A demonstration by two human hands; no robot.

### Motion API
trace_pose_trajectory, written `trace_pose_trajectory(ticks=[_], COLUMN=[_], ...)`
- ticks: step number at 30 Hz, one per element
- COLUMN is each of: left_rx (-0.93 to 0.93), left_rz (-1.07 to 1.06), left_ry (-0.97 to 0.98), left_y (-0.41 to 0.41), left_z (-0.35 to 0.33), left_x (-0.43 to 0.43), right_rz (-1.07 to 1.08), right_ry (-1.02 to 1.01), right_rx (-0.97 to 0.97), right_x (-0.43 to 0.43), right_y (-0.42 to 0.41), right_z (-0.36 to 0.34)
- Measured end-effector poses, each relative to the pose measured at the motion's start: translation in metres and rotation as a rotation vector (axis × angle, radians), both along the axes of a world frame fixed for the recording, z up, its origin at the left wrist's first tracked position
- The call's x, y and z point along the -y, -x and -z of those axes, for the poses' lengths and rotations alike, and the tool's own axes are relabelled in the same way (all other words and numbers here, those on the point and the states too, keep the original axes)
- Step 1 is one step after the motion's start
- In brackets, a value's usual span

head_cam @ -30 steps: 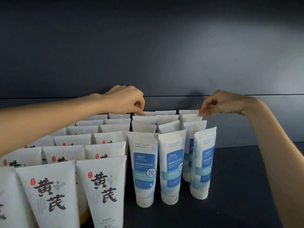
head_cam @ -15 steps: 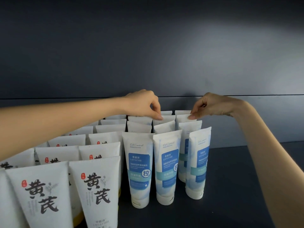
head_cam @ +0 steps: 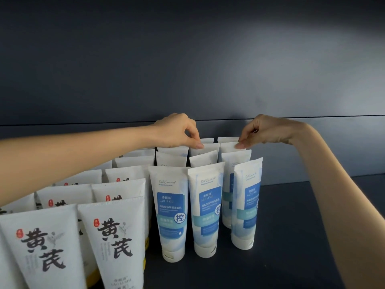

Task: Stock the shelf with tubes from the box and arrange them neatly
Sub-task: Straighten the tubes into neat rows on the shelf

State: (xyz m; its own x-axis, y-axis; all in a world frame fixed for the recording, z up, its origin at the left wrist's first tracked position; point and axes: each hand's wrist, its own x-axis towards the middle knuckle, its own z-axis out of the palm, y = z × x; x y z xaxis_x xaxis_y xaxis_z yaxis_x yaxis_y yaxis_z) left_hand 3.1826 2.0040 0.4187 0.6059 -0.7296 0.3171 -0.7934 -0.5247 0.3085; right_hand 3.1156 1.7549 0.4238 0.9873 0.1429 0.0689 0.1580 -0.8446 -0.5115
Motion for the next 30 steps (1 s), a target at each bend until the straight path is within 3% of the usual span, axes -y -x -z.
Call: trace_pose_trajectory(ticks=[13,18,21,25,30], left_rx=[-0.032,0.07,0.113,-0.067,-0.078], left_rz=[-0.015,-0.044,0.04,0.155,0.104], left_ry=[-0.065,-0.004,0.055,-0.153,-0.233], left_y=[0.006,0.011,0.022,0.037,0.035], left_z=[-0.005,-0.016,-0.03,-0.038,-0.028], left_x=[-0.002,-0.01,-0.022,-0.045,-0.064], right_rz=[0.029,-0.043,-0.155,-0.301,-0.37], right_ry=[-0.009,-0.091,-0.131,-0.025,0.051], right_rx=[-0.017,0.148,0.213,0.094,0.035], right_x=[-0.004,-0.013,-0.028,-0.054,-0.079], right_y=[0.002,0.01,0.019,0.024,0.014], right_z=[-0.001,-0.014,-0.025,-0.029,-0.017])
